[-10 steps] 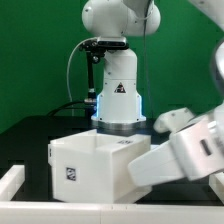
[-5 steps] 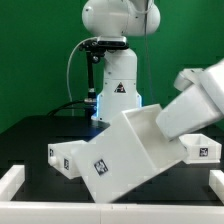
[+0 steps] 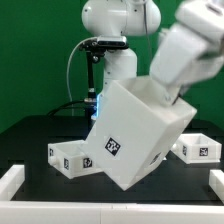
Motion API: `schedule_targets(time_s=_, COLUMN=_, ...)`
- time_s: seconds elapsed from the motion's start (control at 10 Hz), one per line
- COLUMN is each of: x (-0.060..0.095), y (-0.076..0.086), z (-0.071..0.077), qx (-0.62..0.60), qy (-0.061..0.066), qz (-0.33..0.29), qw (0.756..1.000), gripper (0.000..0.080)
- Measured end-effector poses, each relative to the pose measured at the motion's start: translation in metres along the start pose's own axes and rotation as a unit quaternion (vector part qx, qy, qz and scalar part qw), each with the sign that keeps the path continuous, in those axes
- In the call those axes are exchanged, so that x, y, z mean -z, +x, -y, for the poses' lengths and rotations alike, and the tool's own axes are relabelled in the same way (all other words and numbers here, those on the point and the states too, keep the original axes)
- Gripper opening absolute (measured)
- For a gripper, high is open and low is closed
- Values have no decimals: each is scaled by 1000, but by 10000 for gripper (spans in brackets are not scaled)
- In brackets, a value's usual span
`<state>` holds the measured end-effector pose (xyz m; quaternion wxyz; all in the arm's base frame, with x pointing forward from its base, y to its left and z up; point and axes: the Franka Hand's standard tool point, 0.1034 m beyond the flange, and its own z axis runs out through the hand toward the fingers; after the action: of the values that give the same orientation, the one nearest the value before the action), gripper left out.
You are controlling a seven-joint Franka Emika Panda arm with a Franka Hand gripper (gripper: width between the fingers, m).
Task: Assemble drawer
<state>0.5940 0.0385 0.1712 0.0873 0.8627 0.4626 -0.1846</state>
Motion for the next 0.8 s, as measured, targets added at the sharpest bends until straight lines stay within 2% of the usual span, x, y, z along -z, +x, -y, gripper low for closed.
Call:
schedule_targets(time_s=0.1, x=-1, y=-9, z=-5, qx=4, qy=-10, qz=-33, qw=999, gripper=35)
schedule_targets(time_s=0.2, x=-5, y=-12, z=-5, qx=-7, qy=-11, qz=-63, qw=998, gripper=35)
schedule_targets(time_s=0.4, x=-6, y=-7, z=-3, qx=7, qy=-16, qz=-75, qw=997, gripper=35)
schedule_targets(time_s=0.5, x=-1, y=6, z=10, qx=74, qy=-30, qz=-86, qw=993, gripper=35)
schedule_targets(time_s=0.7, x=6, y=21, z=30, qx=142, qy=-35, qz=-83, qw=986, gripper=35)
schedule_targets(time_s=0.8, x=3, y=23, z=33, qx=139, qy=-33, qz=-89, qw=986, gripper=35)
